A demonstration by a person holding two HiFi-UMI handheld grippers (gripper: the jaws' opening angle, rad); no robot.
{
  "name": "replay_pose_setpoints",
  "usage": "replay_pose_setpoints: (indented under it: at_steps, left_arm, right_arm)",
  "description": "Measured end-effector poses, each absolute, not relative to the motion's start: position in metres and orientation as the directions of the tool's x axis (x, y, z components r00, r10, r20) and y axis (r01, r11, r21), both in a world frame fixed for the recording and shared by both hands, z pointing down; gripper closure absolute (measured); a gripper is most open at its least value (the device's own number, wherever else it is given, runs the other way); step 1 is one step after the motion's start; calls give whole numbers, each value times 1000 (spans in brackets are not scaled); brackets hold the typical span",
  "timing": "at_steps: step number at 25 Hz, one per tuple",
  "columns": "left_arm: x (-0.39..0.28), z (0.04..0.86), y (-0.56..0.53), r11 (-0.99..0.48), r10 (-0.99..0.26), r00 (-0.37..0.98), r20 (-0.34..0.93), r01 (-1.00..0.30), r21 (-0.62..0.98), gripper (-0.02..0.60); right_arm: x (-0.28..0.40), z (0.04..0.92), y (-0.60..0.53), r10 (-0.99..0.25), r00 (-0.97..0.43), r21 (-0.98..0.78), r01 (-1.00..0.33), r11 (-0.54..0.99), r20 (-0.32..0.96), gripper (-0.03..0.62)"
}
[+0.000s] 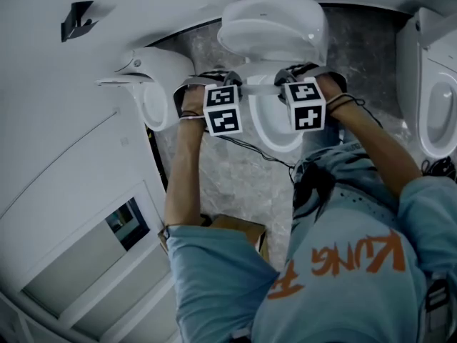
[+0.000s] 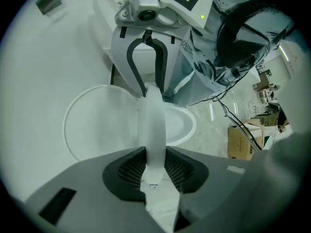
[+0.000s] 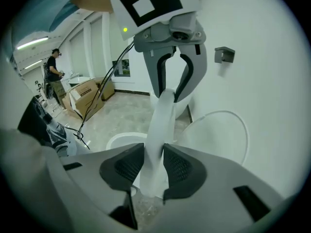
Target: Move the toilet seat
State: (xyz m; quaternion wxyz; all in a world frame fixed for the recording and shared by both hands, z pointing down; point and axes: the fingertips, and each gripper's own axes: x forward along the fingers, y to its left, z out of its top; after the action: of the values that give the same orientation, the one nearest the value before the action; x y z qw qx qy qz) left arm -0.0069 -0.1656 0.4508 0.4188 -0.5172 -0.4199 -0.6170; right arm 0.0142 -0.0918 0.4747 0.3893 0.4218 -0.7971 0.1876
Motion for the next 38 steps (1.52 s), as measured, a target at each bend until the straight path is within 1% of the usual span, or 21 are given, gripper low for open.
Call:
replay_pose_setpoints:
  at_steps: [5,9,15,22,26,30,33,35,38]
  left_arm:
    - [40,454,-182,-253,-183,-49,982,967,1,471]
    - [77,459,-194,-214,-258,35,966,972,-92,482]
    - [118,468,-204,-251,-303,125,945,946,-206,464]
    - [139,476,-206,-288,-387,155,909,916,-279,445]
    - [145,479,-214,-305,-426,185,886,893,-333,428]
    - [151,478,-213,-317,-422,199,884,882,-350,425]
    - [152,471,-213,-403,-380,262,887,817,-414,423]
    - [152,463,-215,-507,-335,300,893,742,-439,416]
    - [152,443,-220,-666,-270,361,893,599,-444,417]
  right_arm:
    - [57,472,-105,-582,-245,56,-891,450,775,477]
    - [91,471,-115,-615,-130,121,-929,349,778,482]
    - [131,477,-126,-641,28,211,-954,211,767,485]
    - [152,484,-127,-636,140,297,-943,147,759,484]
    - [155,487,-134,-637,228,400,-906,139,737,467]
    - [161,489,-134,-647,218,386,-913,129,731,468]
    - [165,485,-132,-664,188,345,-932,112,724,471]
    - [169,471,-135,-714,188,336,-939,70,674,482]
    - [174,449,-145,-769,192,327,-945,23,609,478]
